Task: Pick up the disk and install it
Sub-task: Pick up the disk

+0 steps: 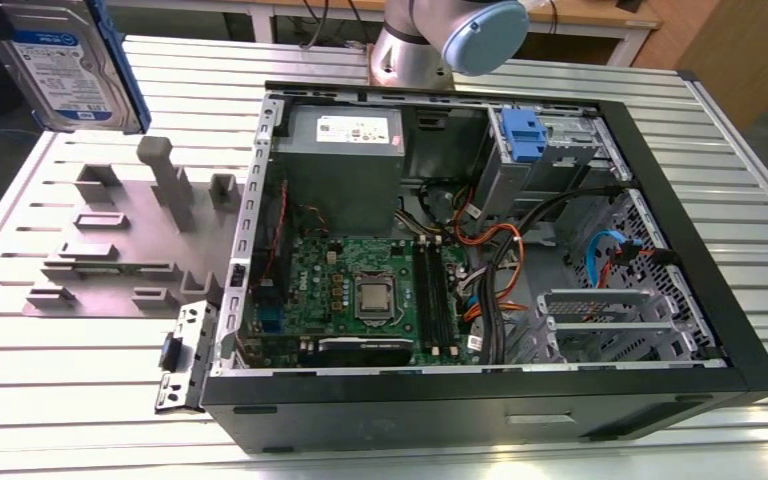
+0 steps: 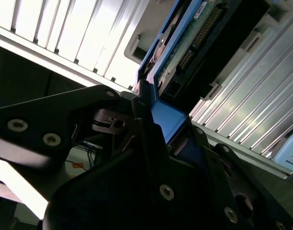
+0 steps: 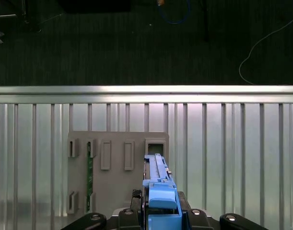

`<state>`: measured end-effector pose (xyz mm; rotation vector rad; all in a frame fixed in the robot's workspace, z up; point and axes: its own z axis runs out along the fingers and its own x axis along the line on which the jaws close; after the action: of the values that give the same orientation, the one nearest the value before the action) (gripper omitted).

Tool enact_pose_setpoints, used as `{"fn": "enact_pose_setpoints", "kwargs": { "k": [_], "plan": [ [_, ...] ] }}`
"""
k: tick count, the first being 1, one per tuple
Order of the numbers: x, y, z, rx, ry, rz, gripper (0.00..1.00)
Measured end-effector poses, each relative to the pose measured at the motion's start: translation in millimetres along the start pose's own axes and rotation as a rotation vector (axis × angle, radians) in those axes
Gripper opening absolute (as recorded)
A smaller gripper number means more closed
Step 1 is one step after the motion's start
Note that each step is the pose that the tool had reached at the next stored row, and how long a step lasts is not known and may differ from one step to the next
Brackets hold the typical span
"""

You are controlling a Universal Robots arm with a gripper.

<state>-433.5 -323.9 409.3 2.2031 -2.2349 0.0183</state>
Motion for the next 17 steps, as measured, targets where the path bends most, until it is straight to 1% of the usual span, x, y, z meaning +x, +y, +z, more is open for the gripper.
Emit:
{"fn": "enact_pose_setpoints", "kwargs": {
  "k": [17],
  "plan": [
    [0.0,0.0,0.0,-0.0016,-0.0099,0.000,0.36]
  ]
}}
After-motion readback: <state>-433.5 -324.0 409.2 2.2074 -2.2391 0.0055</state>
